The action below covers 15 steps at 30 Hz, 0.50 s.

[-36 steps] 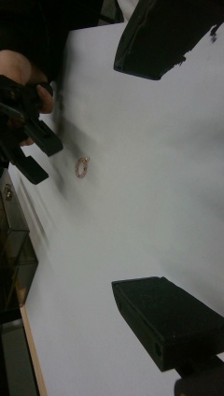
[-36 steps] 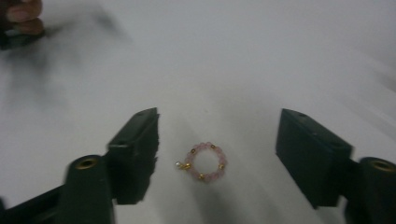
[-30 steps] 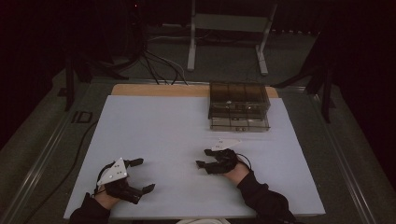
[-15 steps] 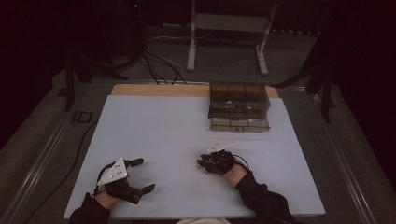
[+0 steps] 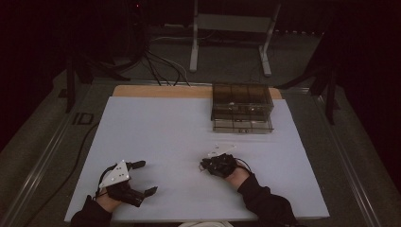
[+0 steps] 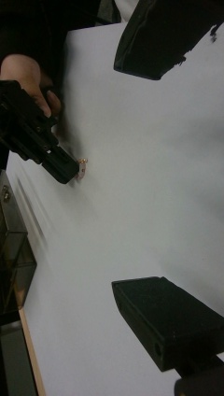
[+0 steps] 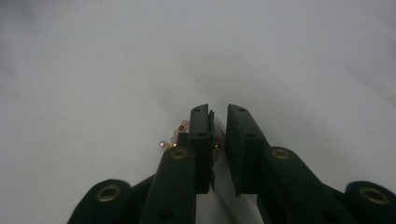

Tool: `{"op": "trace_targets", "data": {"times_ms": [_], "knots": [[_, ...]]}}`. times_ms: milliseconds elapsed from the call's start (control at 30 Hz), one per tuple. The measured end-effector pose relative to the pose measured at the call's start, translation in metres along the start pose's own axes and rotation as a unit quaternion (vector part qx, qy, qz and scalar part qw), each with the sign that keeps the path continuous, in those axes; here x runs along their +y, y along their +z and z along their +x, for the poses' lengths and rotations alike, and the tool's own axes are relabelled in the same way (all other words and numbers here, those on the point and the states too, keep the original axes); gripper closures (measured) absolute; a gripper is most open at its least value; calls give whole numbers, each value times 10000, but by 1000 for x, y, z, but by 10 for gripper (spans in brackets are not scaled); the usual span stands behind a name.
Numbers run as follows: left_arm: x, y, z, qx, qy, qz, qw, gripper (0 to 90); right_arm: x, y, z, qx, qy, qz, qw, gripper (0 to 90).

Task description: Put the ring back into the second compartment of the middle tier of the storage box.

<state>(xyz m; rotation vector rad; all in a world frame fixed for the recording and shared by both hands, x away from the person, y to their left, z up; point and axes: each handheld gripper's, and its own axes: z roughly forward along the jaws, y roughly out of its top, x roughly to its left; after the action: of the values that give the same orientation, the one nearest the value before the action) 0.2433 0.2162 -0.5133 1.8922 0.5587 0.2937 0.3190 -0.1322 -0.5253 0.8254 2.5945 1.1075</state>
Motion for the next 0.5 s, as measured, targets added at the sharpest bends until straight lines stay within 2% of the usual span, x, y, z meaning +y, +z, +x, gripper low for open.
{"op": "trace_targets", "data": {"times_ms": [167,500], "knots": [[0,0,0,6,3,1,10000,8,1,0,3,-37,-120,46,9999,859],[0,0,0,7,32,-3,10000,9,3,0,3,-32,-112,116,9999,873]]}}
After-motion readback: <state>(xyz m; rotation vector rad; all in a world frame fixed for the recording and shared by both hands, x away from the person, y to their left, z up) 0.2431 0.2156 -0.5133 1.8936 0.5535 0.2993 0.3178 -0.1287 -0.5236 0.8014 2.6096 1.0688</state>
